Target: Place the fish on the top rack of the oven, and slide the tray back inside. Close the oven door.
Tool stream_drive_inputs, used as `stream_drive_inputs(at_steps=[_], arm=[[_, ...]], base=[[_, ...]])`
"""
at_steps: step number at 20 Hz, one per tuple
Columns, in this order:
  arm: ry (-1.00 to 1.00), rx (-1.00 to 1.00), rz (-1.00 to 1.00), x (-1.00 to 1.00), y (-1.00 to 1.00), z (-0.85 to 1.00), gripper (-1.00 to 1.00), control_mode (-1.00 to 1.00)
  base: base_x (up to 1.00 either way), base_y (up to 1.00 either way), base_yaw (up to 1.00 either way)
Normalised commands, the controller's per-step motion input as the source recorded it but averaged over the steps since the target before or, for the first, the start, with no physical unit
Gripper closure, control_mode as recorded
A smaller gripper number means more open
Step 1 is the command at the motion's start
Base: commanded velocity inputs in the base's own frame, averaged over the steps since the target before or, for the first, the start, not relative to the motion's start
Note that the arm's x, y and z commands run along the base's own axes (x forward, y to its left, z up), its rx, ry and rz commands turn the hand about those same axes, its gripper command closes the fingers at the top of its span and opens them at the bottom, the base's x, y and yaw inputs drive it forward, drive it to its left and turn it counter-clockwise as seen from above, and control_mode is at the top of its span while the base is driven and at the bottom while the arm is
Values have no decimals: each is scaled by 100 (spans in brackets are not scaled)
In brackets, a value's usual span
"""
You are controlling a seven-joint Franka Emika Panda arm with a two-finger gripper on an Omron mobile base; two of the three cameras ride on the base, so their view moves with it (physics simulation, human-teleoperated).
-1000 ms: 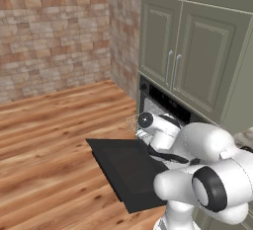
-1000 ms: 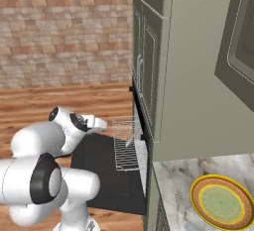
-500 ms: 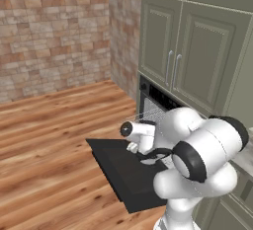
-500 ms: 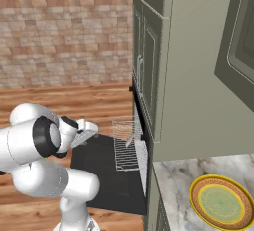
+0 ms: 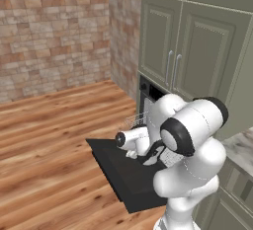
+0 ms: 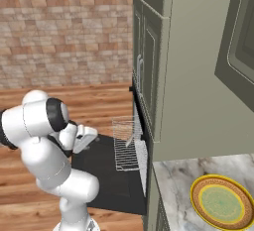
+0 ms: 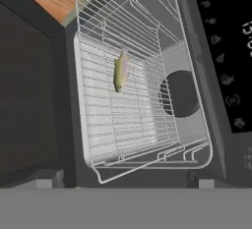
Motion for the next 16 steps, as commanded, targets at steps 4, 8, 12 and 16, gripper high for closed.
stream_drive_inputs(at_steps=[4, 8, 12, 16], arm=[[0, -5, 0, 15, -22, -17, -100, -100], [0, -5, 0, 14, -22, -12, -100, -100], [0, -5, 0, 15, -11, -10, -100, -100], [0, -4, 0, 7, 0, -15, -100, -100]], base=[[0, 0, 0], [0, 0, 0], [0, 0, 0], [0, 0, 0]])
